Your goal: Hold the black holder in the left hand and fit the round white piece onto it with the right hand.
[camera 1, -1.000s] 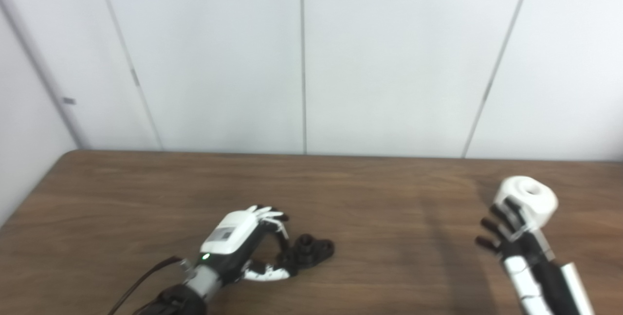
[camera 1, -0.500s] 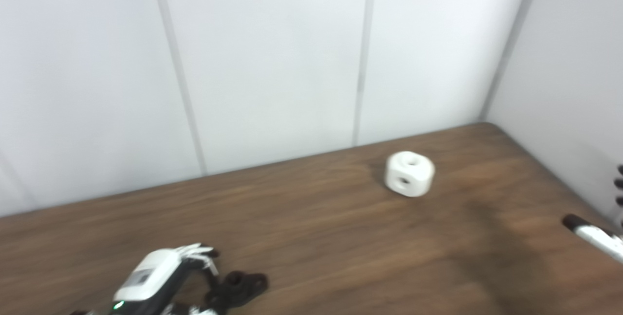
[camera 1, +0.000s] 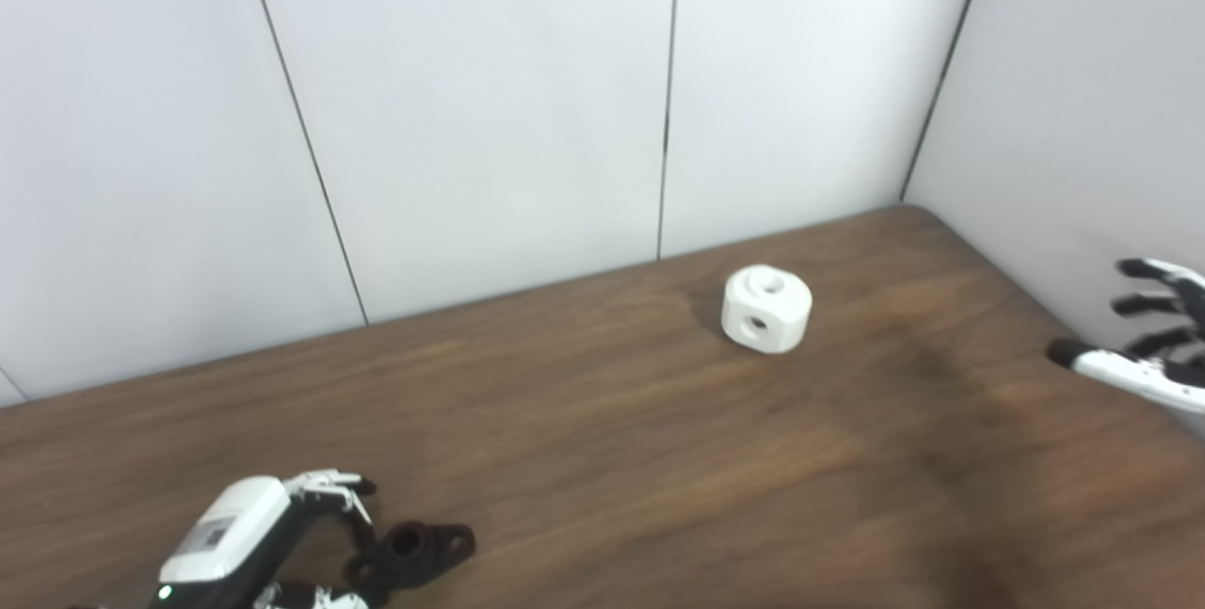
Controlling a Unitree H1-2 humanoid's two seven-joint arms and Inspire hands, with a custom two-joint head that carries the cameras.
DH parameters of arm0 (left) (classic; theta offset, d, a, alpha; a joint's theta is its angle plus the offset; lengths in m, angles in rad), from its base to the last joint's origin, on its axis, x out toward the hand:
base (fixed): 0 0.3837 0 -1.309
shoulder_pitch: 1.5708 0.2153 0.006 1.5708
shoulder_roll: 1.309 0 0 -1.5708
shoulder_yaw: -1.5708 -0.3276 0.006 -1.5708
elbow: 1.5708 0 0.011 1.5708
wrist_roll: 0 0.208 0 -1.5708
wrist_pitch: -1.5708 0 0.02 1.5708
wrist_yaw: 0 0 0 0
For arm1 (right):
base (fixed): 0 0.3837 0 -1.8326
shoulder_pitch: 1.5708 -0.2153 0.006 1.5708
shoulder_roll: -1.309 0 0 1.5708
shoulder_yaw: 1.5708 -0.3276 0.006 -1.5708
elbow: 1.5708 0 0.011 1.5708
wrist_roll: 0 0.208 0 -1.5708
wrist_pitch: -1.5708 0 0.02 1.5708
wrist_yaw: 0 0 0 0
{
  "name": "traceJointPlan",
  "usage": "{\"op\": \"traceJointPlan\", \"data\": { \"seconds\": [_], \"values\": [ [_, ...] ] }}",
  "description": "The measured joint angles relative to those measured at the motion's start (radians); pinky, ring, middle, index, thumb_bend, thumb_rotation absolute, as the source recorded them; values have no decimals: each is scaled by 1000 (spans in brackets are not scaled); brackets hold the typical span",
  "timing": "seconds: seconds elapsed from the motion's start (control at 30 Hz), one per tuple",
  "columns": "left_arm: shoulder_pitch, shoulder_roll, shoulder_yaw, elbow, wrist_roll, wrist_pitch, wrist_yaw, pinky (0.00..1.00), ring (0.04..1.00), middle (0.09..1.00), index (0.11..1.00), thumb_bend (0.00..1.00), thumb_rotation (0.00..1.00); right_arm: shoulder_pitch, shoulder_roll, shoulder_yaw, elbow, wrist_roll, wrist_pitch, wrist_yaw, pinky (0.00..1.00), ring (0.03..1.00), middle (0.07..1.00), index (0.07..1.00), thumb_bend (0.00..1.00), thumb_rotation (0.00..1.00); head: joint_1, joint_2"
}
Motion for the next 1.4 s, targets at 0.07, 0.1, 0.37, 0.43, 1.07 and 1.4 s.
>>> {"op": "traceJointPlan", "data": {
  "seconds": [0.07,0.1,0.37,0.43,1.07,1.4],
  "values": [
    [1,0,6,-6,0,0,-1,725,822,774,482,515,37,-41,26,20,-1,-43,0,49,584,856,915,924,1000,639,-2,0],
    [1,-1,6,-8,0,0,-5,706,821,772,482,515,37,-61,42,32,-1,-61,0,67,587,849,915,924,1000,649,-2,0],
    [9,-9,15,-35,1,3,-22,665,823,771,482,515,37,-137,66,122,33,-141,0,128,655,884,938,938,1000,667,5,0],
    [12,-9,17,-42,4,4,-27,677,826,775,482,515,37,-153,61,146,59,-153,0,128,658,882,934,934,1000,650,3,-2],
    [20,-11,24,-46,4,1,-36,729,832,781,482,515,37,-182,31,311,161,-181,0,43,682,900,958,949,1000,651,-21,-32],
    [30,-9,26,-49,4,-6,-39,716,826,775,482,516,37,-231,29,383,275,-192,0,33,700,998,1000,1000,1000,670,-26,-60]
  ]
}}
